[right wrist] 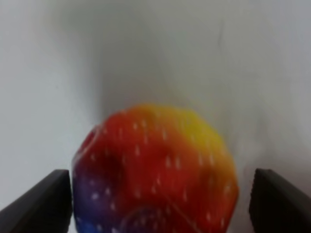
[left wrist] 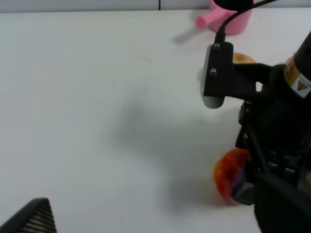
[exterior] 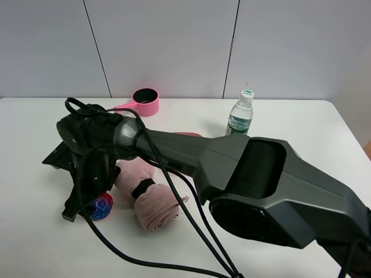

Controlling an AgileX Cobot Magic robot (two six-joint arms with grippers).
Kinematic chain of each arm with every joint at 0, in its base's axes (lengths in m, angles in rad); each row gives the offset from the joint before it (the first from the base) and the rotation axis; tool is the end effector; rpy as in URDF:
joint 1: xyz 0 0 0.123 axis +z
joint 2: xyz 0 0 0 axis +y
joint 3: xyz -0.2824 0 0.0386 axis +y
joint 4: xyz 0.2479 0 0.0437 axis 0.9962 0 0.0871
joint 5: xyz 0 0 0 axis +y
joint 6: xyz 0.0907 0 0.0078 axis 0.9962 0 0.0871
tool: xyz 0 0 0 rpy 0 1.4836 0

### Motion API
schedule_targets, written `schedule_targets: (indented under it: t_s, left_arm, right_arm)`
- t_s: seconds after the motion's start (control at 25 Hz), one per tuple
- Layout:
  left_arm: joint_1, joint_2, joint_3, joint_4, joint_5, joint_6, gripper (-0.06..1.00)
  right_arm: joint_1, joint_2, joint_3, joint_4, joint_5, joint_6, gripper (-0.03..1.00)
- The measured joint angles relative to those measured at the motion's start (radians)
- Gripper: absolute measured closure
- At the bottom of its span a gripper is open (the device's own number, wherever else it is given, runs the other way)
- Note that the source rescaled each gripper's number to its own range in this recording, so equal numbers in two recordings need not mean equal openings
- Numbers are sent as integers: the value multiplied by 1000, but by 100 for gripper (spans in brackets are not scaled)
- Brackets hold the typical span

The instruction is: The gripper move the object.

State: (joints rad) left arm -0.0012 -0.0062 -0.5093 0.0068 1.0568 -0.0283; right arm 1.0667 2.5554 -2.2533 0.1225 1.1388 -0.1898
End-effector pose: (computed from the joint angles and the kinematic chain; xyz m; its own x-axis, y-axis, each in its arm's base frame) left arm -0.0067 0.0005 0.2800 -0.4384 -0.0244 -0.8984 -0.0151 0.9997 -0.0198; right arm 0.2452 0.4654 0.1267 -0.3453 -0.9096 -0.2310 -0.9385 0.3366 0.0772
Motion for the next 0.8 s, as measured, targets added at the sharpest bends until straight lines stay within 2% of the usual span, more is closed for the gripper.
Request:
schedule_targets:
  t_s: [0.24, 0.36, 0.48, 0.64, 0.8]
  left_arm:
    - [0, 0, 0, 0, 0, 0, -6]
    - [0, 0, 0, 0, 0, 0, -6]
    - [0, 0, 0, 0, 0, 0, -6]
    - [0, 0, 0, 0, 0, 0, -6]
    - [0, 0, 0, 0, 0, 0, -6]
  right_arm:
    - [0, -1, 0, 0, -5, 9, 42]
    - [0, -12, -16, 0, 33, 10, 42]
    - [0, -57, -54, 1, 71, 18, 42]
    - [0, -169, -120, -4, 75, 29, 42]
    - [0, -310, -181, -110, 75, 48, 42]
